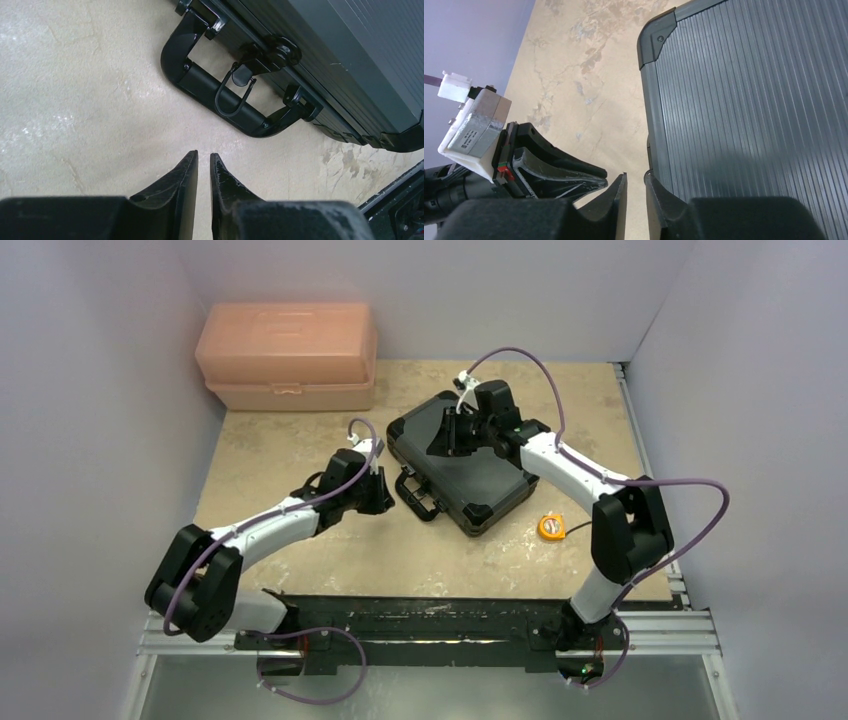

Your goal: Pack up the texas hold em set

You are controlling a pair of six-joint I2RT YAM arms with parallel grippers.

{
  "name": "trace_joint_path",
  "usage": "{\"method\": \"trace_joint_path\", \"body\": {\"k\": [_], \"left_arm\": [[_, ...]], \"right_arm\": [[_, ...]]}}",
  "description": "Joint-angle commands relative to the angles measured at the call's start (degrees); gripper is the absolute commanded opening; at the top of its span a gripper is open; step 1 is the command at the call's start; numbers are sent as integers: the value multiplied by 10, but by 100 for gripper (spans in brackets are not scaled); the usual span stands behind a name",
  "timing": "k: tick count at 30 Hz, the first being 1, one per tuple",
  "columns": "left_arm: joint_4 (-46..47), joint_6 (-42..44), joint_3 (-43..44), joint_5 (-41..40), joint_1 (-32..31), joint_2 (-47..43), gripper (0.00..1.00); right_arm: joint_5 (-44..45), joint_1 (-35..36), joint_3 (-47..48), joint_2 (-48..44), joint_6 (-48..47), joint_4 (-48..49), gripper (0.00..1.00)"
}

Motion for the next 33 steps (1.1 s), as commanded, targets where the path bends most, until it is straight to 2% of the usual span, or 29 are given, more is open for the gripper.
{"method": "trace_joint_path", "body": {"k": [1,6,10,33], "left_arm": [[61,-7,-3,21,2,20,12],[61,-5,6,22,2,40,5],[67,-5,10,25,2,56,0],[78,-12,60,55,2,141,0]], "right_arm": [[4,2,20,9,-3,18,19],[16,2,10,20,1,15,1],[21,3,2,26,2,13,0],[62,3,-49,72,0,34,0]]}}
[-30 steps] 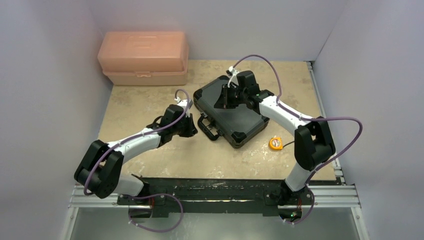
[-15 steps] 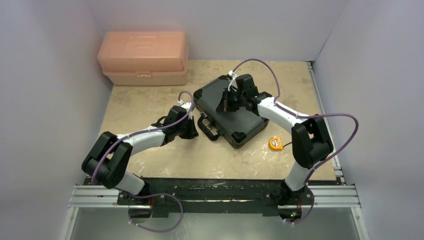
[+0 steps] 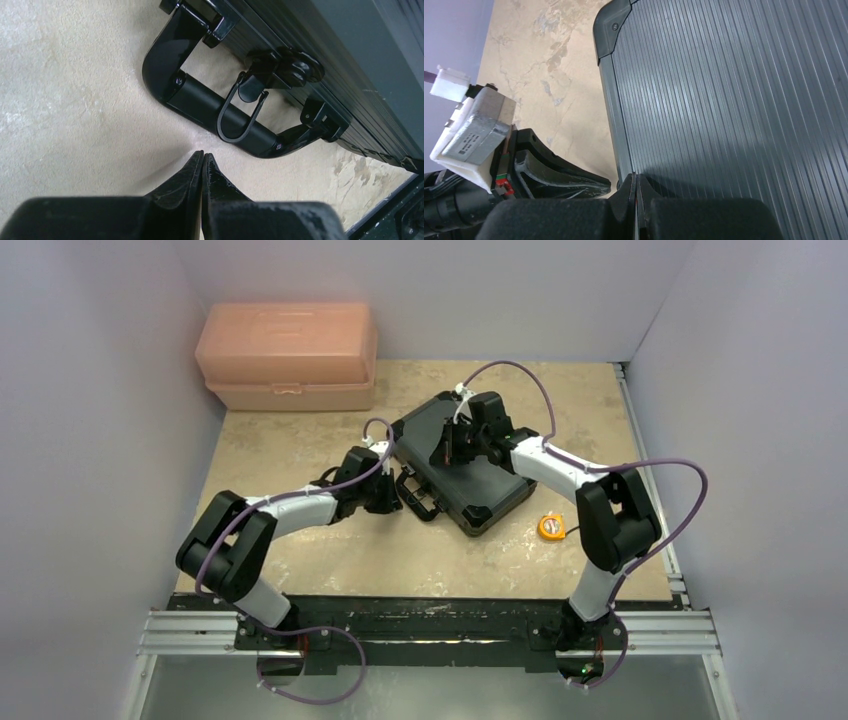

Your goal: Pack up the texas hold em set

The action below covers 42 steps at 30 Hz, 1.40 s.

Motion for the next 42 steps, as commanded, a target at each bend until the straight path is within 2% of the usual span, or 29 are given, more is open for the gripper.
{"method": "trace_joint_path", "body": {"k": [1,15,42], "left_arm": [[21,-8,34,15,2,20,0],[15,-12,64,24,1,55,0],[19,-28,99,46,-2,66,0]], "right_arm": [[31,1,-16,22,-7,-12,0],[39,1,-8,29,-8,-10,0],[37,1,-13,38,-3,-3,0]]}}
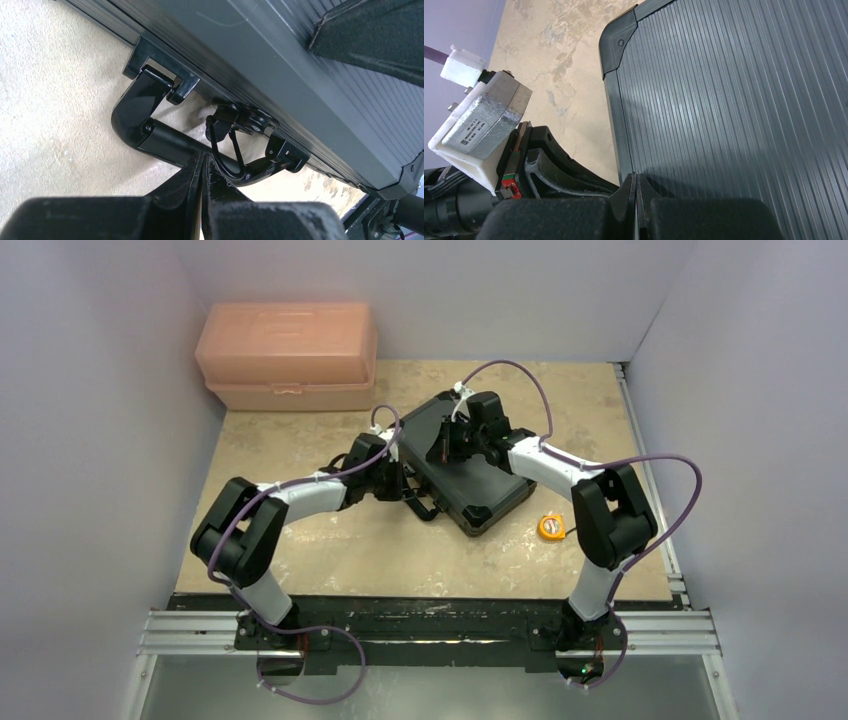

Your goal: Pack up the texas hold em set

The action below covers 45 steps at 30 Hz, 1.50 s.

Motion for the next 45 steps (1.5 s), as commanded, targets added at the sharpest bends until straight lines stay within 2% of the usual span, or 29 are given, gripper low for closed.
{"method": "trace_joint_path", "body": {"k": [1,34,45], "left_arm": [[18,-4,27,9,-3,8,0],[13,-10,73,30,-3,35,0],[4,-15,80,32,-8,14,0]], "right_arm": [[37,1,-12,22,-10,-44,0],[26,0,-13,28,-5,-37,0],[24,1,-13,30,-5,-37,0]]}}
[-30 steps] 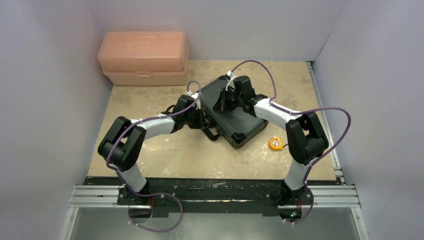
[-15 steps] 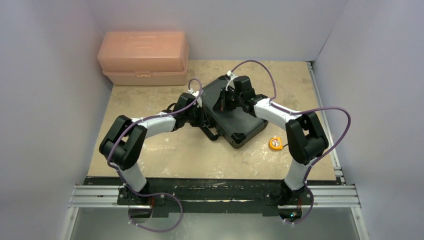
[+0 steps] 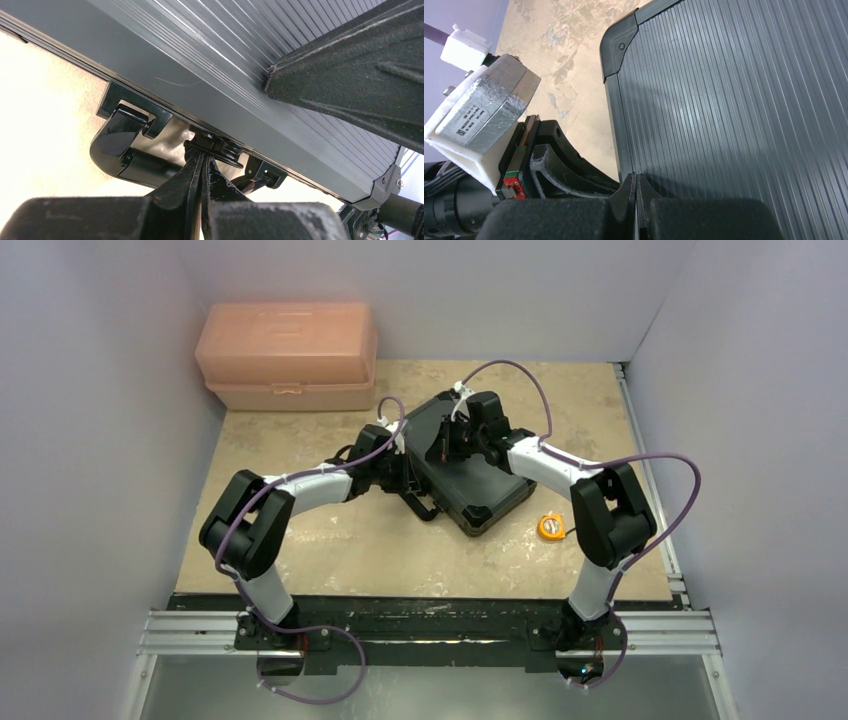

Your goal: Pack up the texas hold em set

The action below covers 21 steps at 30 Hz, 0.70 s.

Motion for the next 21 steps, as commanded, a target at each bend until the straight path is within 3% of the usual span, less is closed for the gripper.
{"method": "trace_joint_path", "body": {"k": [1,21], "left_arm": [[7,-11,27,9,-7,-24,0],[-11,-5,53,-3,-13,-37,0]], "right_arm": [[25,0,-13,27,-9,-43,0],[23,0,-13,26,-10,-44,0]]}}
